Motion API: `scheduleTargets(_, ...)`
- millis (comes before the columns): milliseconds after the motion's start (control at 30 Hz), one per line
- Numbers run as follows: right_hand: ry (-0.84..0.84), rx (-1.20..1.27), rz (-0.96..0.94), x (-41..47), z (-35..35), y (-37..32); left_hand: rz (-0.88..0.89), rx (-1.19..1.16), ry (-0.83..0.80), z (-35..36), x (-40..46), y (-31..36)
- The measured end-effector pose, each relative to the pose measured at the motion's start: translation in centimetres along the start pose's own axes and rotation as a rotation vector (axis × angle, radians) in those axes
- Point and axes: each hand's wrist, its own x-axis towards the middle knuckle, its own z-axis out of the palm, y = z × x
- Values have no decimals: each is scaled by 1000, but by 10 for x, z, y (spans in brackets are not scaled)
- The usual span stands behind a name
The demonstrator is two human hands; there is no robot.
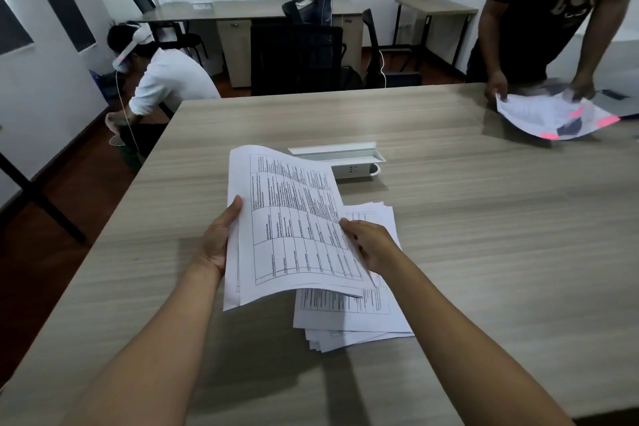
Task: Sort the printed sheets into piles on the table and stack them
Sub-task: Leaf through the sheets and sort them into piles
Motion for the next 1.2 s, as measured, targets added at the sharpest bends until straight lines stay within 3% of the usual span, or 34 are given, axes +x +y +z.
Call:
scheduleTargets(100,112,-138,-32,3,-12,5,17,26,16,-1,0,-2)
scheduleTargets(267,357,-593,-160,10,-47,28,14,27,13,-7,-4,1)
scheduleTargets(467,490,-736,-72,11,-68,49,36,32,13,-10,-11,7)
scheduleTargets(533,563,-901,-27,6,-60,49,34,25,11,-9,-11,6)
scheduleTargets(600,648,-996,-107,-1,-43,43,29,20,-1,-7,-10,6)
scheduleTargets(667,489,-755,-212,-6,-23,31,18,16,-16,-3,-9,4)
scheduleTargets(733,125,-349,-75,-10,-1,17,11,18,-22,-1,-8,2)
scheduleTargets(800,-114,-178,64,-13,12,7,5,32,-15,1,-6,0)
scheduleTargets(967,-31,-18,-32,-5,12,6,12,0,-28,2,-6,0)
scheduleTargets(1100,-49,20,-12,-1,4,5,3,8,-15,1,-5,1)
scheduleTargets(1200,38,-63,0,2,-2,10,20,28,14,1,-4,-1)
